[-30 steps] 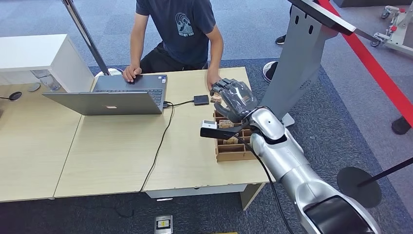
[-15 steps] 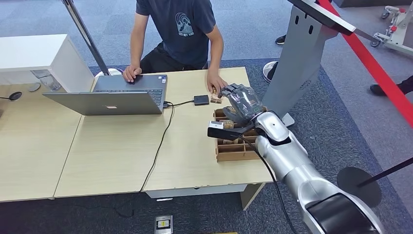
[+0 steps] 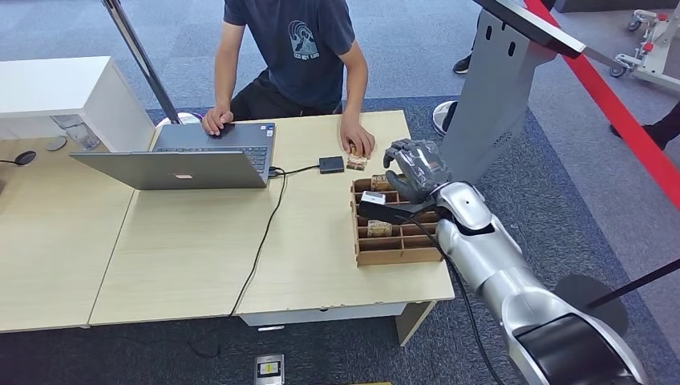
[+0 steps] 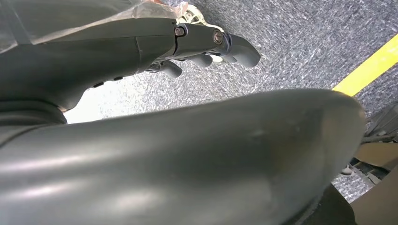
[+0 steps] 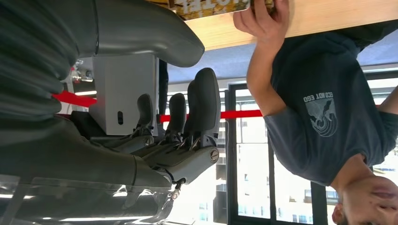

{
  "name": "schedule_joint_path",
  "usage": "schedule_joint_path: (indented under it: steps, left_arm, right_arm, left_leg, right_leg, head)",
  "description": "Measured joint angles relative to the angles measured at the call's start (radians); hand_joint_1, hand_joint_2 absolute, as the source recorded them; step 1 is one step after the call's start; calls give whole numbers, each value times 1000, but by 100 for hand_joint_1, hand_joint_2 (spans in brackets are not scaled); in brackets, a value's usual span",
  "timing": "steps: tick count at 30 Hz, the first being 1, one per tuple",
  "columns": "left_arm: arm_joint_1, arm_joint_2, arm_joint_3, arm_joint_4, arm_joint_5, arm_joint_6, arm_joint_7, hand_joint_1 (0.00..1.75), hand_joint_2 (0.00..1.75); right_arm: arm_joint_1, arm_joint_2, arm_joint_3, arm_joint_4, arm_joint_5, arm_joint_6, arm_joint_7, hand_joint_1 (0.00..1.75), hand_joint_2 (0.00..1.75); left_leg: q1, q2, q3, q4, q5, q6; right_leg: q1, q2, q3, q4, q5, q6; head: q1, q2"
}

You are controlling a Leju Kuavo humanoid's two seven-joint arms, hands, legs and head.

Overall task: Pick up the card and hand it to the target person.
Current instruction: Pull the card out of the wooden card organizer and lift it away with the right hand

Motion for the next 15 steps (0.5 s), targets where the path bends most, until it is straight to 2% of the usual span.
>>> schedule_joint_path:
  steps: [15]
  left_arm:
    - [1, 0, -2, 0, 5, 2, 4, 0, 0]
  right_arm:
    - [-5, -13, -11, 38, 3, 2, 10, 86, 175]
  left_leg:
    - [0, 0, 0, 0, 0, 0]
  right_leg:
    - [0, 0, 0, 0, 0, 0]
  head:
    - [0, 0]
